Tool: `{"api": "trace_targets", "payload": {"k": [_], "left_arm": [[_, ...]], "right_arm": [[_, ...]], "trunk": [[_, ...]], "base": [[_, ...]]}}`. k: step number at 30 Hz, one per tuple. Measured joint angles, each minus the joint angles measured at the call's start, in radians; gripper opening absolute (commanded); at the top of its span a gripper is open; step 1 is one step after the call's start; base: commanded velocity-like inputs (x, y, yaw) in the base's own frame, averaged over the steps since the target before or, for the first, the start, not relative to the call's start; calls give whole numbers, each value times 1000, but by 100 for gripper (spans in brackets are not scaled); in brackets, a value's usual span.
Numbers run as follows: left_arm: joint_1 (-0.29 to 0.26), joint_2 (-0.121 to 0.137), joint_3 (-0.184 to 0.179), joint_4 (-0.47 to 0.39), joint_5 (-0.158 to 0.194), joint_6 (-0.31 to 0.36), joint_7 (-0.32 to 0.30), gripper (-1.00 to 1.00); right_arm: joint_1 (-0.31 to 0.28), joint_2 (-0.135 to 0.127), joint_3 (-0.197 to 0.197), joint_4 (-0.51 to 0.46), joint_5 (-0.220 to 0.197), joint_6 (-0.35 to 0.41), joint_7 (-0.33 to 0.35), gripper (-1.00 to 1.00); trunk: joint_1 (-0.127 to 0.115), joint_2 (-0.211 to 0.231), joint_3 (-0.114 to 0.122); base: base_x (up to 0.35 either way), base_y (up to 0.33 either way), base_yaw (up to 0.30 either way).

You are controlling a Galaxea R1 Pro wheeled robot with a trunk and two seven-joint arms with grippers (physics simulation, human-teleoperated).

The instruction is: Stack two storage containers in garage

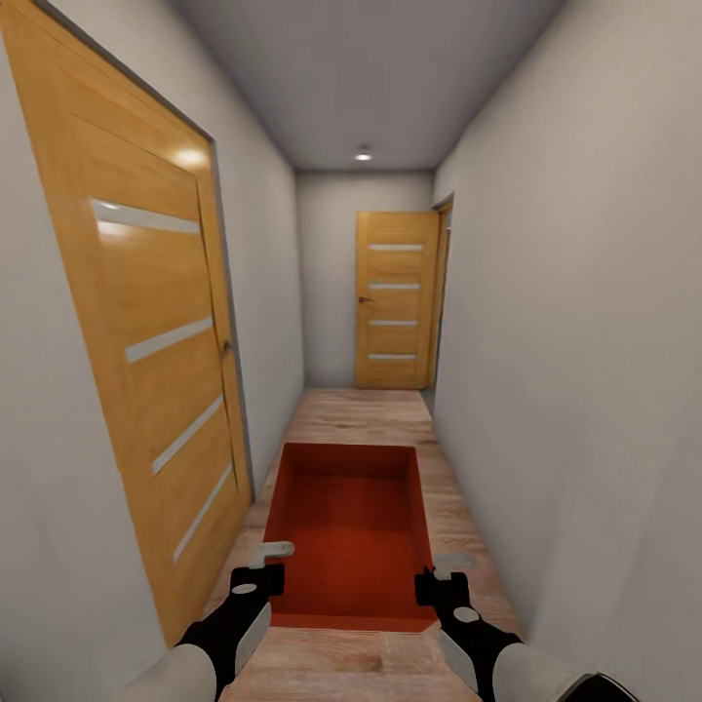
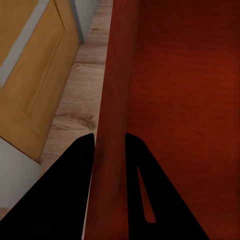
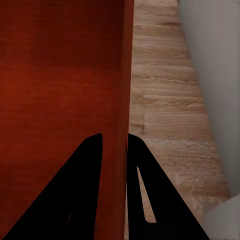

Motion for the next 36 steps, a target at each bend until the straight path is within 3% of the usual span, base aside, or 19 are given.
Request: {"api": "trace_targets", "payload": {"k": [26, 36], "left_arm": [[0, 0, 0, 1, 0, -1, 0, -100], [0, 0, 0, 1, 0, -1, 0, -100]], "right_arm": [[0, 0, 1, 0, 0, 0, 0, -100], [0, 0, 1, 0, 0, 0, 0, -100]], "trunk": [[0, 0, 0], [0, 0, 0]], "base": [[323, 1, 0], [323, 0, -100]]}}
